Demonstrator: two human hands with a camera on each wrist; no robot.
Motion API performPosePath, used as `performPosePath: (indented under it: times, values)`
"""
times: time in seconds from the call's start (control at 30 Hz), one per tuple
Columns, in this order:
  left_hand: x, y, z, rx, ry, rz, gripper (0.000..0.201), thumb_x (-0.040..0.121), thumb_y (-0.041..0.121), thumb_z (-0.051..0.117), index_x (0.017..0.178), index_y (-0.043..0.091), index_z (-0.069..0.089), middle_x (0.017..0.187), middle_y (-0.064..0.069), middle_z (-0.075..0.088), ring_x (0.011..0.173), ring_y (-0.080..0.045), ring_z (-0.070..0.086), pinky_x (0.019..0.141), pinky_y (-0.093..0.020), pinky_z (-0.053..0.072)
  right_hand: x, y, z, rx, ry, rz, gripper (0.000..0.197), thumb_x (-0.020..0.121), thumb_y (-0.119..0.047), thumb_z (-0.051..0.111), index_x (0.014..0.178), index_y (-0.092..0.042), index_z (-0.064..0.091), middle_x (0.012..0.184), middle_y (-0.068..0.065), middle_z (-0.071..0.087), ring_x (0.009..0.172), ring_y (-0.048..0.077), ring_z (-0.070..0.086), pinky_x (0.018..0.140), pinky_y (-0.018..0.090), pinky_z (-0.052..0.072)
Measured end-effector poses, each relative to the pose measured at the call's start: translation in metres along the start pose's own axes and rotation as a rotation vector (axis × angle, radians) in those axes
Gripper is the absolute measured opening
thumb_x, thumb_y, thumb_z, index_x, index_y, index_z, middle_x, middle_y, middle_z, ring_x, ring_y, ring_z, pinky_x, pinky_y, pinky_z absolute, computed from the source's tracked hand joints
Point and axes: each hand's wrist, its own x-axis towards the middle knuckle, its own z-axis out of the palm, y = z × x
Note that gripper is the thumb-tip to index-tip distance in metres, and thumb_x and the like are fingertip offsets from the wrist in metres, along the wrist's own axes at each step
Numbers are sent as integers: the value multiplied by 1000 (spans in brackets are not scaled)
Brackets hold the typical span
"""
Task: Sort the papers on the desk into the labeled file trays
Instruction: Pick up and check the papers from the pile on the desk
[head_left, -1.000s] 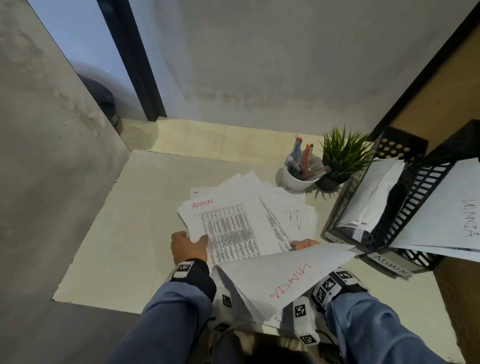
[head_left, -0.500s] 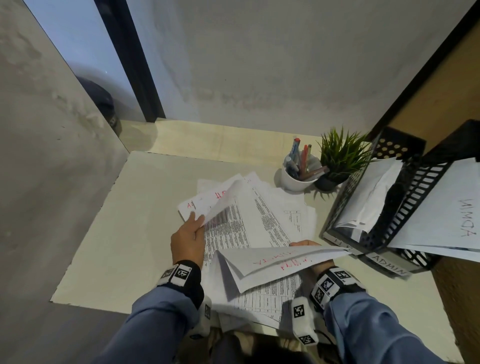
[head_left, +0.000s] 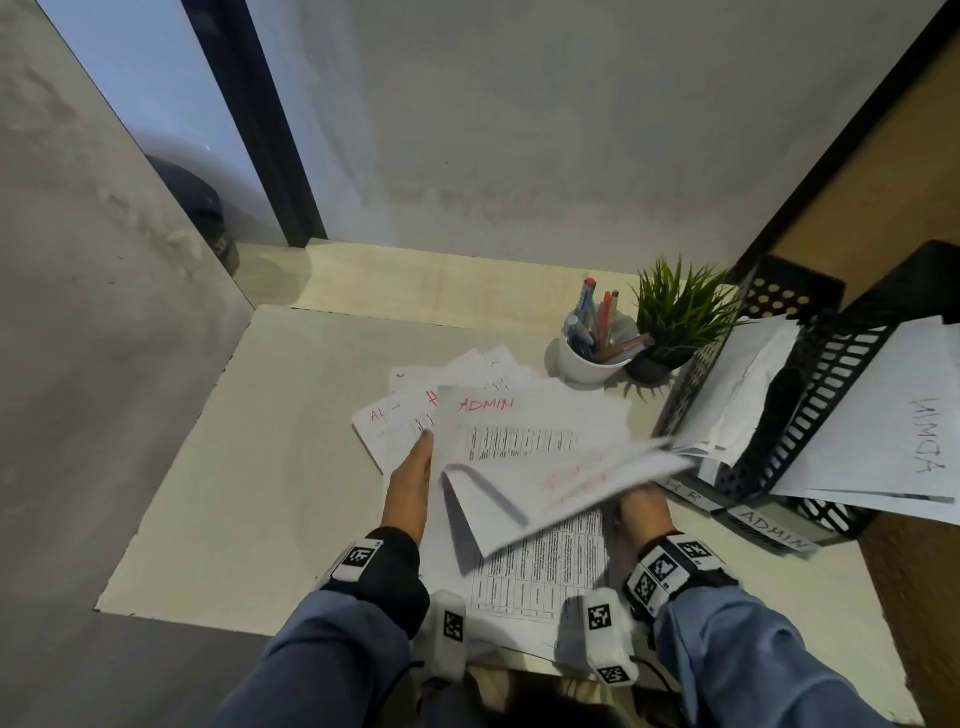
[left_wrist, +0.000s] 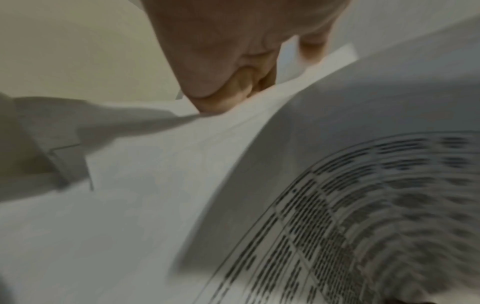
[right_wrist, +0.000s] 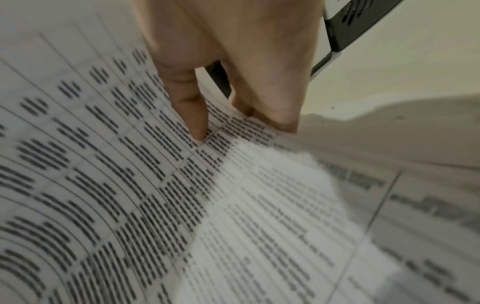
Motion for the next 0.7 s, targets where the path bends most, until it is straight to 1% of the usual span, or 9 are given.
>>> performPosePath:
  times: [0.07,0.1,0.17,0.2,0.27,0.37,0.47,0.57,0.7]
  values:
    - [-7,9,6,83,-89,11,78,75,70,55,137,24,45,135,14,45,126,-10,42,111,-36,28,-7,-10,-3,81,-41,31,12,76,6,61,74,-5,56,69,7,60,68,22,56,66,32,45]
    - [-11,14,10,165,-124,61,80,73,67,61,137,22,45,137,11,46,126,-13,44,110,-37,32,-8,-17,-5,120,-41,2,11,74,7,62,84,1,59,78,13,63,74,26,58,67,33,47]
    - [-25,35,23,202,-141,169,46,81,34,70,121,14,58,115,3,65,106,-17,60,83,-23,53,-17,-39,-6,137,-52,-96,16,78,4,62,94,4,63,95,15,69,87,27,63,79,39,52]
    - [-31,46,30,178,-131,217,32,83,20,69,112,12,61,101,2,69,93,-15,66,67,-15,53,-20,-48,-8,130,-54,-182,15,78,2,64,92,-2,67,98,12,71,92,28,65,87,44,52]
    - [-40,67,39,115,-152,329,42,78,25,71,114,9,59,93,7,68,80,-2,68,60,-7,49,-30,-66,-12,141,-38,-326,12,79,-1,65,82,-12,67,94,8,72,95,30,66,92,48,50]
    - [-43,83,43,160,-248,462,96,49,57,81,132,26,44,120,15,61,108,5,60,85,-13,49,-44,-88,-14,230,-23,-422,14,81,-1,64,79,-15,63,93,9,70,96,32,65,92,51,50]
    - [-50,89,43,417,-252,525,112,39,43,90,129,59,24,139,26,38,127,3,39,105,-25,34,-46,-100,-17,300,-35,-421,13,79,-1,64,88,-11,65,103,14,69,102,34,64,97,54,45]
    - [-52,86,39,579,-256,557,134,36,45,90,143,48,9,152,22,19,135,2,25,111,-32,26,-46,-106,-18,320,-61,-398,17,78,1,64,94,-3,63,105,18,69,103,37,63,98,56,44]
    - [-49,75,28,772,-276,562,148,30,56,87,143,49,-8,152,26,6,141,1,12,111,-32,26,-43,-113,-23,326,-96,-355,20,80,9,58,96,0,66,102,20,70,98,39,65,86,46,53]
